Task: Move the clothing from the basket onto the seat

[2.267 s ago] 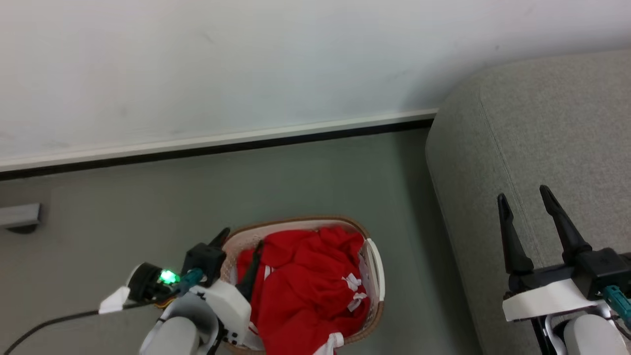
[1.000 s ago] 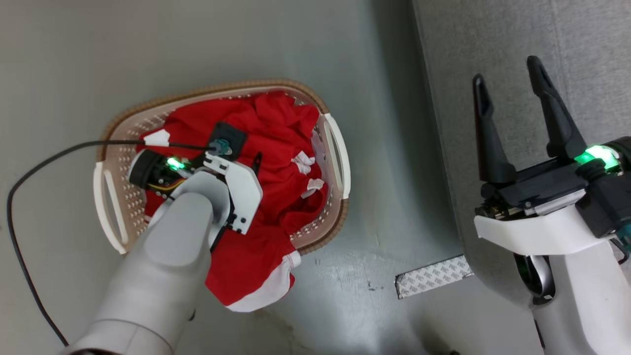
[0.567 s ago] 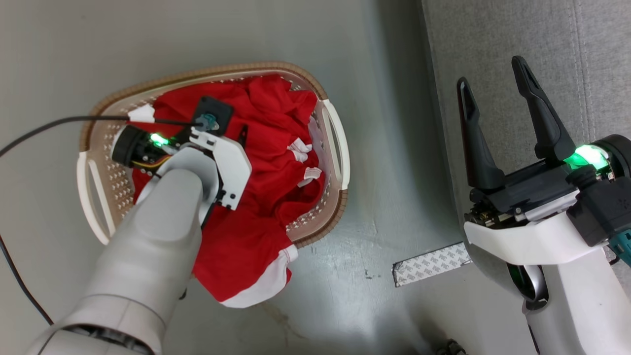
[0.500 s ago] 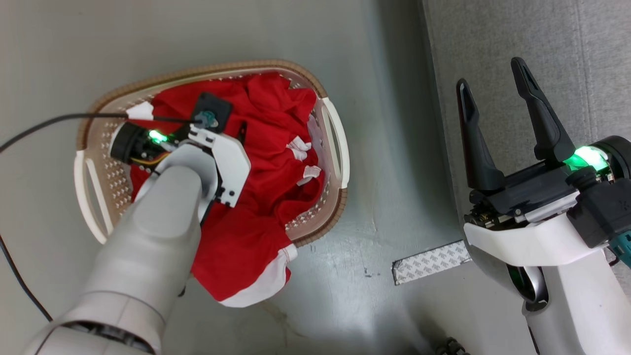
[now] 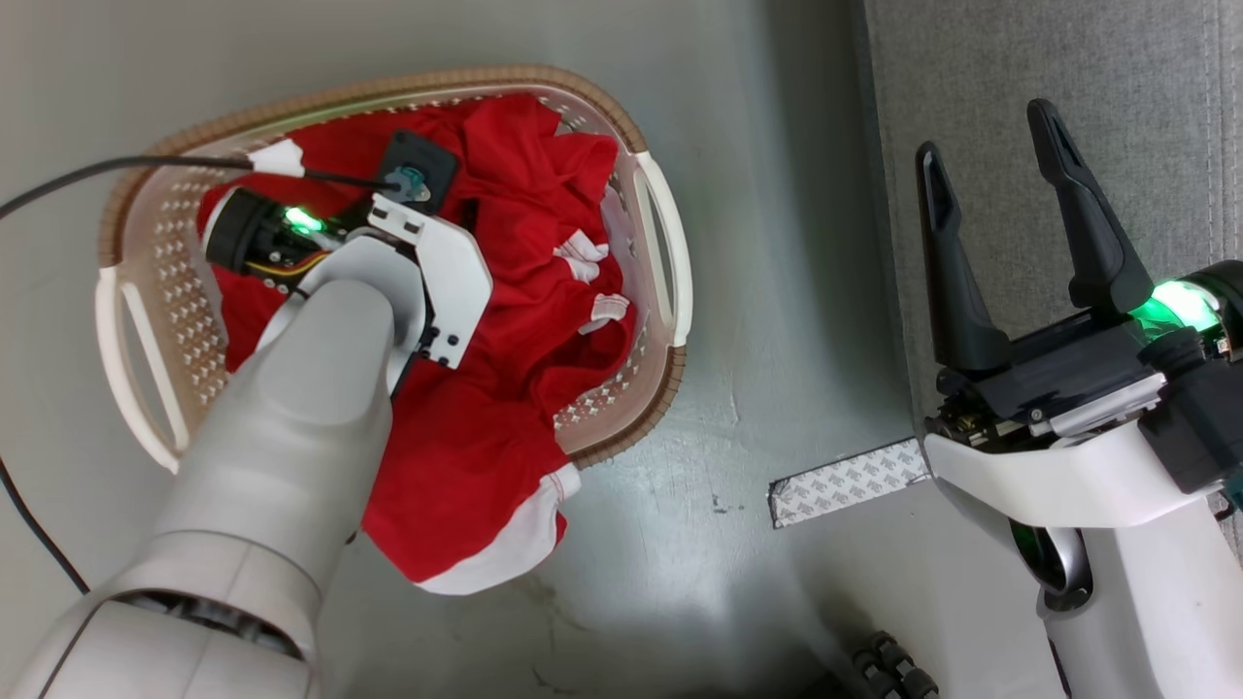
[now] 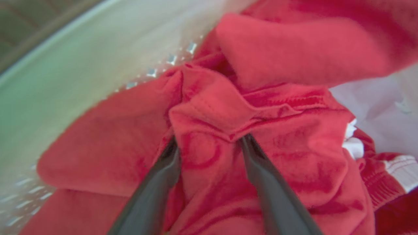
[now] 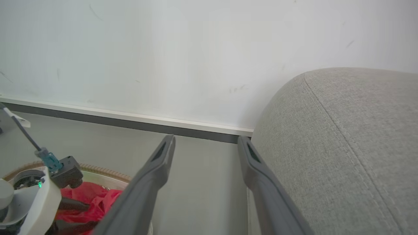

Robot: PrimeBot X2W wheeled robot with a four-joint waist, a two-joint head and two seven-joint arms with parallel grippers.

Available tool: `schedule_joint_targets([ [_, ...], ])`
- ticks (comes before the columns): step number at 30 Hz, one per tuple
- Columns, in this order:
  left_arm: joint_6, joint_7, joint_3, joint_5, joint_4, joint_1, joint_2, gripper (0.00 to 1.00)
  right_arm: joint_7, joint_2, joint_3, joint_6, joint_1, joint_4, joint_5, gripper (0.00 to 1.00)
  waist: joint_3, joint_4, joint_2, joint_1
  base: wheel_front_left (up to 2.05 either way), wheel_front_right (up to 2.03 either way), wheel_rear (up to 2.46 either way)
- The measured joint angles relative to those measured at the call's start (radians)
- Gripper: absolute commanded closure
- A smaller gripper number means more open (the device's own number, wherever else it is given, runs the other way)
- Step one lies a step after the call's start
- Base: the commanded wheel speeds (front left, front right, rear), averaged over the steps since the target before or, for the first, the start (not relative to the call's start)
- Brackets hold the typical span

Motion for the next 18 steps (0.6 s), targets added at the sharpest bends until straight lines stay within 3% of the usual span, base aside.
schedule_joint_targets([
  [1, 0.000, 0.000, -0.004, 0.000, 0.002, -0.002, 0.000, 0.62, 0.000, 0.000, -0.002, 0.000, 0.000, -0.002, 0.000, 0.00, 0.004, -0.002, 0.0000, 0.0000, 0.00, 0.00, 0.00],
  [2, -0.001, 0.000, -0.012, 0.000, 0.004, -0.004, 0.000, 0.62, 0.000, 0.000, -0.007, 0.000, 0.001, -0.004, 0.000, 0.00, 0.006, -0.003, 0.0000, 0.0000, 0.00, 0.00, 0.00],
  [3, -0.004, -0.001, -0.015, 0.000, 0.006, -0.004, -0.002, 0.91, 0.000, 0.000, -0.016, 0.000, 0.003, -0.007, 0.000, 0.00, 0.009, -0.002, 0.0000, 0.0000, 0.00, 0.00, 0.00],
  [4, -0.005, -0.002, -0.017, 0.000, 0.008, -0.005, -0.003, 1.00, 0.000, -0.001, -0.024, 0.000, 0.003, -0.010, 0.000, 0.00, 0.011, -0.002, 0.0000, 0.0000, 0.00, 0.00, 0.00],
  [12, -0.025, -0.064, -0.025, -0.026, 0.013, -0.004, -0.020, 1.00, 0.000, 0.000, -0.052, 0.000, 0.012, -0.009, -0.004, 0.00, 0.005, 0.011, 0.0000, 0.0000, 0.00, 0.00, 0.00],
  [18, -0.067, -0.136, -0.017, -0.100, -0.006, 0.045, -0.033, 1.00, 0.000, 0.000, -0.079, 0.000, 0.025, 0.012, 0.010, 0.00, -0.048, 0.033, 0.0001, 0.0000, 0.00, 0.00, 0.00],
])
